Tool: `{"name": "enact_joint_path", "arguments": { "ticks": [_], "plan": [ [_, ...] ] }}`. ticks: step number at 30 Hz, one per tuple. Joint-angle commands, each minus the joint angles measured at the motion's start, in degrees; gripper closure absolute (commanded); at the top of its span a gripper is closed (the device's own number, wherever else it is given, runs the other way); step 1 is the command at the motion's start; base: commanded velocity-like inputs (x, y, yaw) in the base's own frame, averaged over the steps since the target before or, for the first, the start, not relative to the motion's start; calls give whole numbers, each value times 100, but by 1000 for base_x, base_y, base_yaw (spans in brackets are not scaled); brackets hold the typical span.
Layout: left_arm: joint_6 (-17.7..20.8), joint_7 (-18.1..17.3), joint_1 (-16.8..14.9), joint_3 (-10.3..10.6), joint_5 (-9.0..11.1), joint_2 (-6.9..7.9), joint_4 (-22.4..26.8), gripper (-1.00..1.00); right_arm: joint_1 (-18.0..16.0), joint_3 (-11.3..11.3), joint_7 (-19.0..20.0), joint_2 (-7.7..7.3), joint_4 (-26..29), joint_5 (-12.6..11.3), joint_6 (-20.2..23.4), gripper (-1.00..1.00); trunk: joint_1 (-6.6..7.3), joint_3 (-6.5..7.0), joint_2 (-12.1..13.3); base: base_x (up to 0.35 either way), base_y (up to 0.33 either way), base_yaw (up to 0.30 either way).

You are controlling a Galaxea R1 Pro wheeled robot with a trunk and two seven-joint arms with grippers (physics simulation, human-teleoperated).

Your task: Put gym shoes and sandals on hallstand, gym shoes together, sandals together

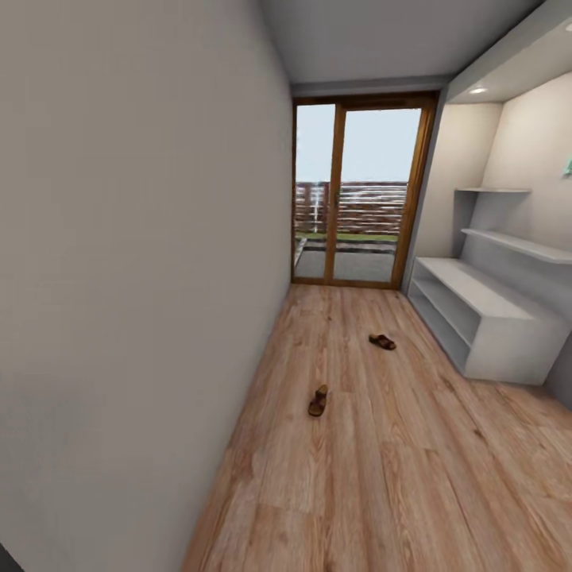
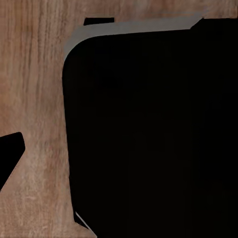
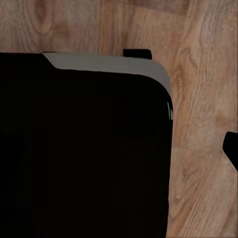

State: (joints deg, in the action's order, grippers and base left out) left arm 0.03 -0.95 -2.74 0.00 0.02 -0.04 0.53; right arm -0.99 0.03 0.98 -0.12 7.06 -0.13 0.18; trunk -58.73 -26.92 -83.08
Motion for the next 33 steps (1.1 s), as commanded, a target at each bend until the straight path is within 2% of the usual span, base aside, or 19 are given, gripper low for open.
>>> {"name": "enact_joint_path", "arguments": {
  "ticks": [1,7,14,23,29,33],
  "plan": [
    [0,0,-12,0,-2,1,2,-100,1,1,1,1,133,0,0,-100,0,-1,0,243,-249,0],
    [0,9,-168,2,-12,3,8,-100,1,-1,0,-5,1063,-8,-8,-100,0,-1,0,244,-248,0],
    [-2,25,-304,7,-34,4,140,-100,0,-44,6,-7,1311,-28,-7,-100,0,-1,0,241,-254,0],
    [-2,13,-375,20,-51,4,1109,-100,2,-36,7,2,1307,-26,-19,-100,0,-1,0,229,-269,0],
    [52,2,-591,19,-20,-3,2071,-100,1,-4,-12,-3,1362,-8,-126,-100,0,-1,0,237,-260,0],
    [51,-5,-652,17,-16,-5,2208,-100,1,-1,-3,2,1362,-11,-203,-100,0,-1,0,244,-251,0]
  ]
}}
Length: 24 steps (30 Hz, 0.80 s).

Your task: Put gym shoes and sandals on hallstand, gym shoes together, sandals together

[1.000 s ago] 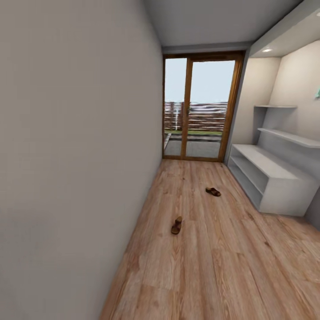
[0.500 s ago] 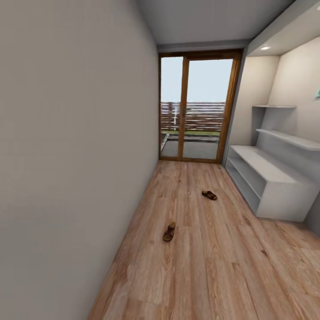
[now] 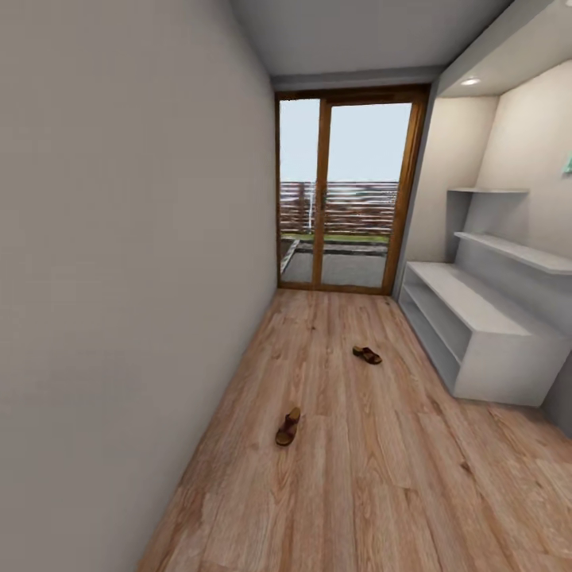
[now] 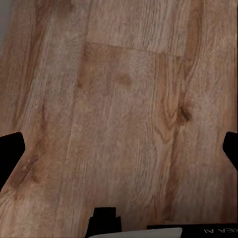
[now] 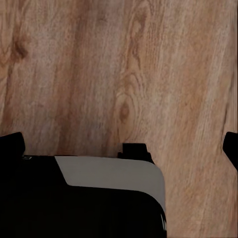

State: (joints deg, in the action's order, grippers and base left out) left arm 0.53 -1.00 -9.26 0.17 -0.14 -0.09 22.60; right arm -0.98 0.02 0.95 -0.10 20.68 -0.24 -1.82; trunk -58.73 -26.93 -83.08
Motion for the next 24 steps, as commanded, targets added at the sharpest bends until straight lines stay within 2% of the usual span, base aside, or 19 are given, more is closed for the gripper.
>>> {"name": "enact_joint_path", "arguments": {
  "ticks": [1,24],
  "plan": [
    [0,-2,-5,0,0,3,8,-100,-1,-4,1,0,-4,-1,-23,-100,0,0,0,245,-249,0],
    [-60,-6,-50,-28,1,0,130,-100,-3,-20,1,1,-55,-11,-64,-100,0,-173,0,262,-227,18]
  ]
}}
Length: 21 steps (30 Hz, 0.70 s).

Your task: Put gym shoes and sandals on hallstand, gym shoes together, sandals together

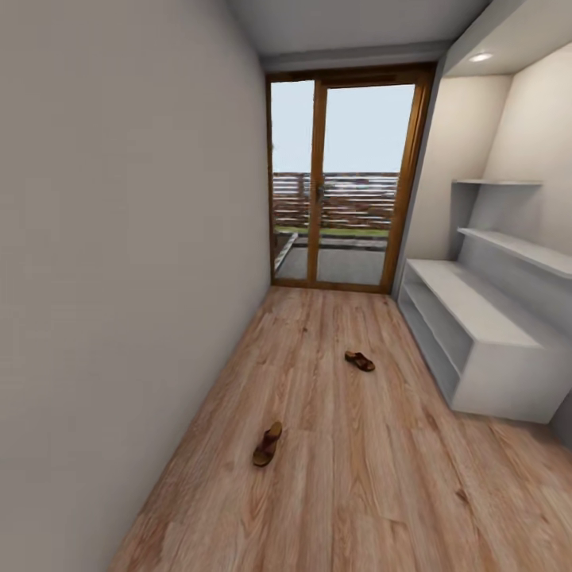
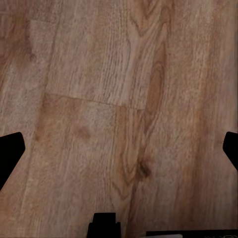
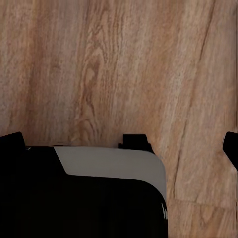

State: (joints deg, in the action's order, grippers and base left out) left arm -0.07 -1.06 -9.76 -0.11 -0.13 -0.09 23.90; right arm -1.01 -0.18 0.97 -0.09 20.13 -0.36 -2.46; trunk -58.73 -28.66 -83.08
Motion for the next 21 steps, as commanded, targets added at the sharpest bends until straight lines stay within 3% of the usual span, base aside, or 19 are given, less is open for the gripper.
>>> {"name": "enact_joint_path", "arguments": {
  "ticks": [1,21],
  "plan": [
    [-1,0,0,-3,2,0,0,-100,-1,0,0,0,0,0,0,-100,0,-9,0,272,-212,64],
    [-2,0,0,3,4,0,0,-100,0,-1,0,0,0,0,0,-100,0,-101,0,272,-212,33]
  ]
}}
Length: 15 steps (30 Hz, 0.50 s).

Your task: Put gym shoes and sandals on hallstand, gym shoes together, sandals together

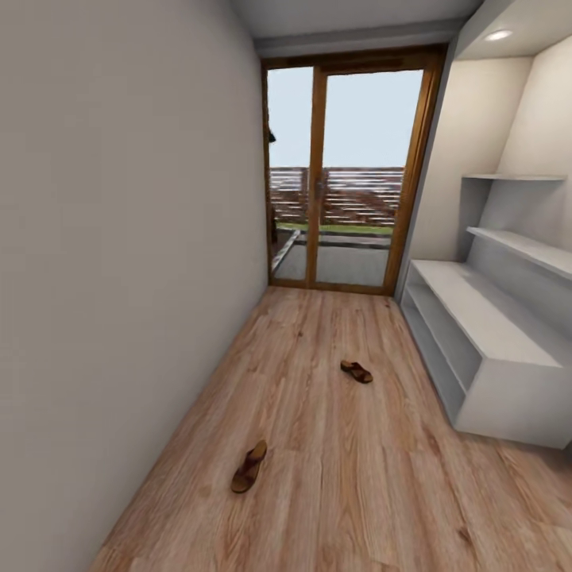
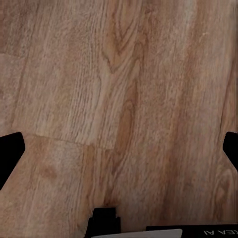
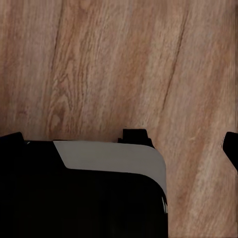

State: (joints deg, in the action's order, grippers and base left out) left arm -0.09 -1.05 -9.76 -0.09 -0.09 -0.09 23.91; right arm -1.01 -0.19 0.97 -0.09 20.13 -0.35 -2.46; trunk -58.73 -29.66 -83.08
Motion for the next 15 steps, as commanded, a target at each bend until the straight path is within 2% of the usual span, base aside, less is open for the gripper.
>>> {"name": "enact_joint_path", "arguments": {
  "ticks": [1,15],
  "plan": [
    [0,0,0,0,0,0,0,-100,1,0,0,0,0,0,0,-100,0,-4,0,272,-212,0],
    [-1,0,0,0,0,0,0,-100,0,1,0,0,0,0,0,-100,0,-114,0,272,-212,0]
  ]
}}
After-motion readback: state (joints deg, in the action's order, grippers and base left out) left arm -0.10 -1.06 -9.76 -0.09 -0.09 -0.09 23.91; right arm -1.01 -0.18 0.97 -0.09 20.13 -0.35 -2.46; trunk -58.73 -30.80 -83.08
